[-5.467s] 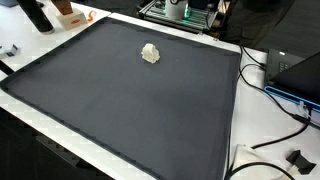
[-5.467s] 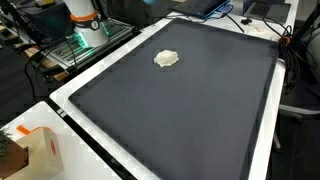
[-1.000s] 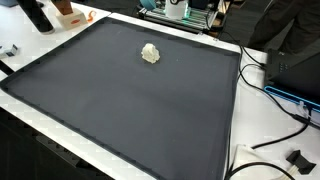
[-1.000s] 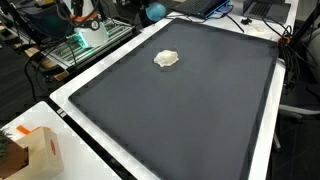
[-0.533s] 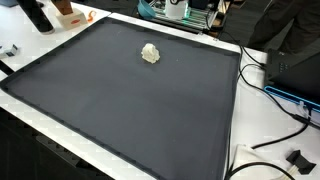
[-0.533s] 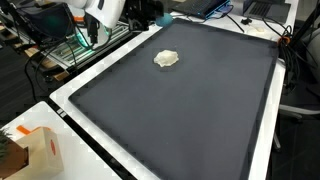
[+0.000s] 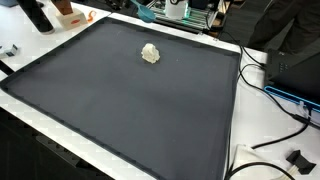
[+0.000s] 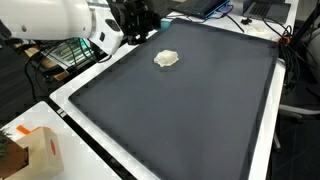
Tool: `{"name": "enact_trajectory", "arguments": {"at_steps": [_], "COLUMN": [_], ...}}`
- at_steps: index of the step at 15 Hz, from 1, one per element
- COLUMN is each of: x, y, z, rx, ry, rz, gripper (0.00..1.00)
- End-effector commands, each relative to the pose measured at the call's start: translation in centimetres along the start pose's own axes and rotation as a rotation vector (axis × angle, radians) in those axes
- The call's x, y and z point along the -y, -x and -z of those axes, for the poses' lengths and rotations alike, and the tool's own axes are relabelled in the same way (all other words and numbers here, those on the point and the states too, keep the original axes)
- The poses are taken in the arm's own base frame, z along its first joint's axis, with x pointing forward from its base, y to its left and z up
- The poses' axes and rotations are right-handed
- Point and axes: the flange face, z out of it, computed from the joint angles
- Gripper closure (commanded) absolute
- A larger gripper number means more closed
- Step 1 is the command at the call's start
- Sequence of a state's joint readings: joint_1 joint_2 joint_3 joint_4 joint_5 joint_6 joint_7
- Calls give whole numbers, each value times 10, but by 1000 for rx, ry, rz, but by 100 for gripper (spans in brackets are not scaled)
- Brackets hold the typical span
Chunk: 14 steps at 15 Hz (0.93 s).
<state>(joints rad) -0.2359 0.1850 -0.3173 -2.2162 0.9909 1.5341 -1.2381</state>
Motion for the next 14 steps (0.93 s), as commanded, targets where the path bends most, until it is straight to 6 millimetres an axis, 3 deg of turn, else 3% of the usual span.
{"name": "enact_trajectory", "arguments": {"at_steps": [1, 14], "x": [-16, -57], "y": [4, 11], "z": [6, -3], "rx": [-28, -92], "ry": [-72, -181], "rz": [-51, -322], "gripper": [75, 75]}}
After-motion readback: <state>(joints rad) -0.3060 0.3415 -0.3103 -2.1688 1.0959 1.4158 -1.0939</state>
